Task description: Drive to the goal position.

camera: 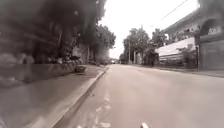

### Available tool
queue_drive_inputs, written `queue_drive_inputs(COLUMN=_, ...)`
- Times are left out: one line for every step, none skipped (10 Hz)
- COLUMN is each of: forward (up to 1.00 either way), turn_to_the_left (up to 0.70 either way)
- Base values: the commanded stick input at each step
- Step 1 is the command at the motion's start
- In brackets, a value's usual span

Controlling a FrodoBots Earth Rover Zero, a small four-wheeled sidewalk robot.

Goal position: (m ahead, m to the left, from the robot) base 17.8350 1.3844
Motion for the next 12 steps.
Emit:
queue_drive_inputs(forward=1.0, turn_to_the_left=0.0)
queue_drive_inputs(forward=1.0, turn_to_the_left=0.0)
queue_drive_inputs(forward=1.0, turn_to_the_left=0.0)
queue_drive_inputs(forward=1.0, turn_to_the_left=-0.09)
queue_drive_inputs(forward=1.0, turn_to_the_left=-0.24)
queue_drive_inputs(forward=1.0, turn_to_the_left=-0.27)
queue_drive_inputs(forward=1.0, turn_to_the_left=-0.27)
queue_drive_inputs(forward=1.0, turn_to_the_left=-0.27)
queue_drive_inputs(forward=1.0, turn_to_the_left=-0.15)
queue_drive_inputs(forward=1.0, turn_to_the_left=0.0)
queue_drive_inputs(forward=1.0, turn_to_the_left=0.0)
queue_drive_inputs(forward=1.0, turn_to_the_left=0.0)
